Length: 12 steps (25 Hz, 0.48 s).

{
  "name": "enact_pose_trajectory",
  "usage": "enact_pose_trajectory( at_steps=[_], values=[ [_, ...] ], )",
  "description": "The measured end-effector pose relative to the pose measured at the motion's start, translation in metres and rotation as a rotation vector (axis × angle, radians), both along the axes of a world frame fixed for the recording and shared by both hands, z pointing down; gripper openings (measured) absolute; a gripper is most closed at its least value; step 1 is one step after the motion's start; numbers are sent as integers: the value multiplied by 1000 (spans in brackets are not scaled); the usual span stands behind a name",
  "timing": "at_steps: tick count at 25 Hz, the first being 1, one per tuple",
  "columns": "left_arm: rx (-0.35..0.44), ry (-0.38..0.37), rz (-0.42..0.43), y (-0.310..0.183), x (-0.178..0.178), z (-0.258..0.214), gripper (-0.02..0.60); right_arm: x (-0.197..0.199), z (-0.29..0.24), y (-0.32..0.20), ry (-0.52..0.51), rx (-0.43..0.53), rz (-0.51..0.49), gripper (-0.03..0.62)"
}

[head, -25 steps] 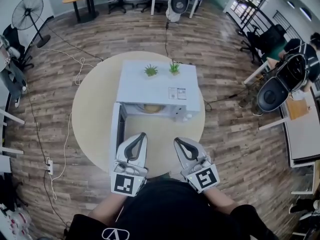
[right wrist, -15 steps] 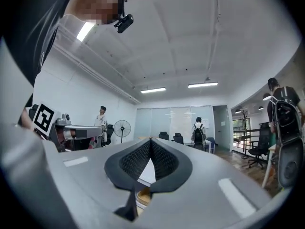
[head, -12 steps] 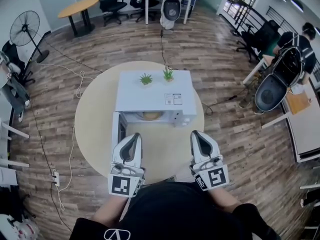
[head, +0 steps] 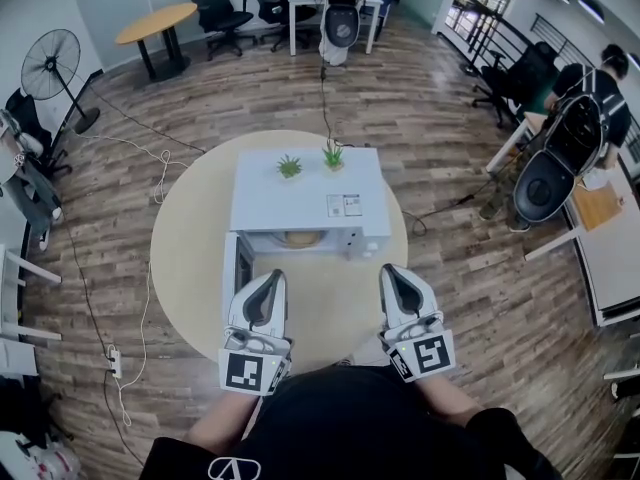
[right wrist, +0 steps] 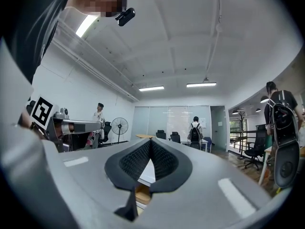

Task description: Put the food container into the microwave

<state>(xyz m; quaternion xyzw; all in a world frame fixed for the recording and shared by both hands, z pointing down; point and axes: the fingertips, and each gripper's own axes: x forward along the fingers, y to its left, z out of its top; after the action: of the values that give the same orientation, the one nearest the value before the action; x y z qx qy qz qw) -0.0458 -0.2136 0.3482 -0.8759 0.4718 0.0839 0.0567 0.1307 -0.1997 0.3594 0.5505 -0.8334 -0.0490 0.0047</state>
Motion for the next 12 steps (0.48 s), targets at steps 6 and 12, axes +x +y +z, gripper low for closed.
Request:
enact_pose_trajectory(
  at_steps=[6, 12],
  values=[
    [-19, -9, -20, -6, -2, -1, 0, -6, 7, -8, 1, -20, -17, 6],
    [-7, -13, -11, -5, 4, -2, 0, -3, 5, -11, 16, -12, -20, 6]
  ],
)
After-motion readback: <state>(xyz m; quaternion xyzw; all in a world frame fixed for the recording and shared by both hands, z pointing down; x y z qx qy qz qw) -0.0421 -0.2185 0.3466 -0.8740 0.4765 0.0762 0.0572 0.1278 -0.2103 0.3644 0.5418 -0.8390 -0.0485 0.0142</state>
